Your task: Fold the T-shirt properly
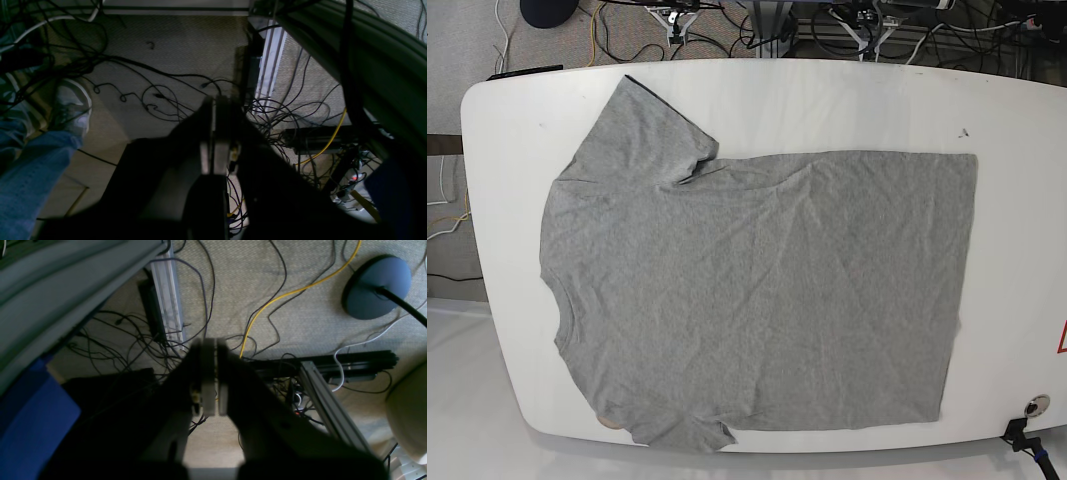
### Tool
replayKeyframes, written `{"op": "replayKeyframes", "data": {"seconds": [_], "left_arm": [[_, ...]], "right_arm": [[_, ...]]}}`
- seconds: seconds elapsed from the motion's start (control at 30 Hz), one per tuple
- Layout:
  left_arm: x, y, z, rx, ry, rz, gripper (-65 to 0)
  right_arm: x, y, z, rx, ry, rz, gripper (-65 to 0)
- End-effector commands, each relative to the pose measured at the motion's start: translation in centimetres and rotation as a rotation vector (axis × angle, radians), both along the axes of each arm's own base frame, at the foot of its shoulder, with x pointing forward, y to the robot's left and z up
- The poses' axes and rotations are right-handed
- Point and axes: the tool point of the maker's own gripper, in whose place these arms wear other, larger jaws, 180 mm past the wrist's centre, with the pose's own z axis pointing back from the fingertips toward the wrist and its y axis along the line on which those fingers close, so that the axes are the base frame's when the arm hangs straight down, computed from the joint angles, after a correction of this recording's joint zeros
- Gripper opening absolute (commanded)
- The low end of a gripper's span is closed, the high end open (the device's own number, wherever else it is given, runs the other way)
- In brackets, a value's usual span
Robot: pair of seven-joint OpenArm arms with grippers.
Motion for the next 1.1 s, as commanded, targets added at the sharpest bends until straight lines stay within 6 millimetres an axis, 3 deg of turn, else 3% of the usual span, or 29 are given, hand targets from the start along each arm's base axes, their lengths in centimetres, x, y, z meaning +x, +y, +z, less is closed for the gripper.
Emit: {"op": "replayKeyframes", "data": {"seconds": [0.0, 0.17, 0.3, 0.43, 0.57, 0.73, 0.77, 0.9, 1.07], "left_arm": [[-0.3, 0.1, 0.0, 0.000, -0.002, -0.002, -65.0], [-1.7, 0.6, 0.0, 0.003, 0.017, 0.002, -65.0], [-3.7, 2.3, 0.2, 0.027, 0.038, 0.015, -65.0], [-6.0, 4.4, 0.7, 0.052, 0.036, 0.014, -65.0], [-7.0, 5.2, 1.3, 0.054, -0.008, 0.007, -65.0], [-6.6, 6.0, 3.4, 0.040, -0.121, -0.018, -65.0], [-7.5, 6.3, 3.2, 0.052, -0.070, -0.021, -65.0], [-7.6, 7.8, 4.4, 0.062, -0.095, -0.052, -65.0], [-8.1, 8.9, 6.4, 0.069, -0.134, -0.092, -65.0]], "right_arm": [[-0.9, -0.3, 0.0, -0.004, 0.012, -0.005, -65.0], [-2.0, -0.8, 0.1, -0.009, 0.026, -0.002, -65.0], [-4.5, -2.6, 0.4, -0.035, 0.064, 0.001, -65.0], [-7.9, -5.7, 1.1, -0.075, 0.100, 0.012, -65.0], [-10.4, -9.5, 2.1, -0.123, 0.099, 0.038, -65.0], [-11.3, -12.9, 3.8, -0.160, 0.040, 0.090, -65.0], [-11.3, -13.1, 3.6, -0.175, 0.041, 0.078, -65.0], [-12.5, -15.6, 5.1, -0.206, 0.027, 0.083, -65.0], [-12.4, -16.5, 7.1, -0.210, -0.046, 0.130, -65.0]]}}
